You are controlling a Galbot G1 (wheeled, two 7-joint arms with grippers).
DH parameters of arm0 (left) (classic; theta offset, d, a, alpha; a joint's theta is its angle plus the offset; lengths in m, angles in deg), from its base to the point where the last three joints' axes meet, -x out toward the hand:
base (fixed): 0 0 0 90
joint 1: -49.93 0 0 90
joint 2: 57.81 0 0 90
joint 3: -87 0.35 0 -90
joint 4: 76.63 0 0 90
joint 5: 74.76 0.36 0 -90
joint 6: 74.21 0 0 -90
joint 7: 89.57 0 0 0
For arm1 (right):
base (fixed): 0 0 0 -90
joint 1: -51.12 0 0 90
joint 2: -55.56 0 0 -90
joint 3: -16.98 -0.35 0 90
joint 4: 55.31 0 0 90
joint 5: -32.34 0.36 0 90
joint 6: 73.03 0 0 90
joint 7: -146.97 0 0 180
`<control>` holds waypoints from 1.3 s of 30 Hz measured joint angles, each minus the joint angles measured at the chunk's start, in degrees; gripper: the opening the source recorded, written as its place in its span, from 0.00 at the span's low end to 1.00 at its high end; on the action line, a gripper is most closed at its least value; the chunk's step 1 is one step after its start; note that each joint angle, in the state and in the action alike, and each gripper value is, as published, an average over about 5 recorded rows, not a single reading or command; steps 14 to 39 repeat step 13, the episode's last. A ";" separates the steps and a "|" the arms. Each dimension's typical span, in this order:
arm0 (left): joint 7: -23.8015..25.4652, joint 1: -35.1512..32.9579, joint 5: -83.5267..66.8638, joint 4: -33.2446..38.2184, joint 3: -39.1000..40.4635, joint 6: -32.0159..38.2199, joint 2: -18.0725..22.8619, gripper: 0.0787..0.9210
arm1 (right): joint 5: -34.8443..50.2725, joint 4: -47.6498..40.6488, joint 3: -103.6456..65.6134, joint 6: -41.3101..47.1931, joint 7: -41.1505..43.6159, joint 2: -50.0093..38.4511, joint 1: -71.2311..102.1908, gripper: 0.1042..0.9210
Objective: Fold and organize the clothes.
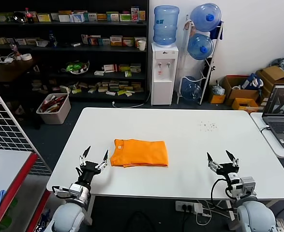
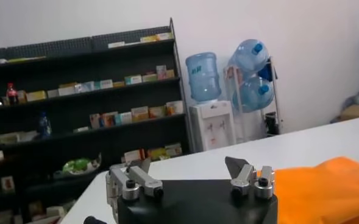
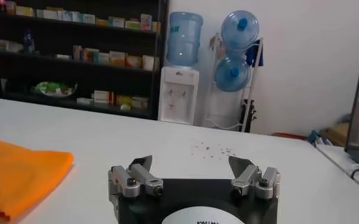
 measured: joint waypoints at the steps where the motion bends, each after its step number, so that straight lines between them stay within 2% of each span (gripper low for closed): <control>1: 0.30 -0.21 0.63 -0.07 -0.62 0.08 0.15 0.88 | -0.25 0.22 -0.31 0.05 0.19 0.40 0.17 0.88; 13: 2.61 -1.69 4.40 0.62 -4.97 -0.72 0.33 0.88 | -1.52 1.14 -2.38 0.26 1.16 2.95 1.15 0.88; 39: 2.61 -1.69 4.40 0.62 -4.97 -0.72 0.33 0.88 | -1.52 1.14 -2.38 0.26 1.16 2.95 1.15 0.88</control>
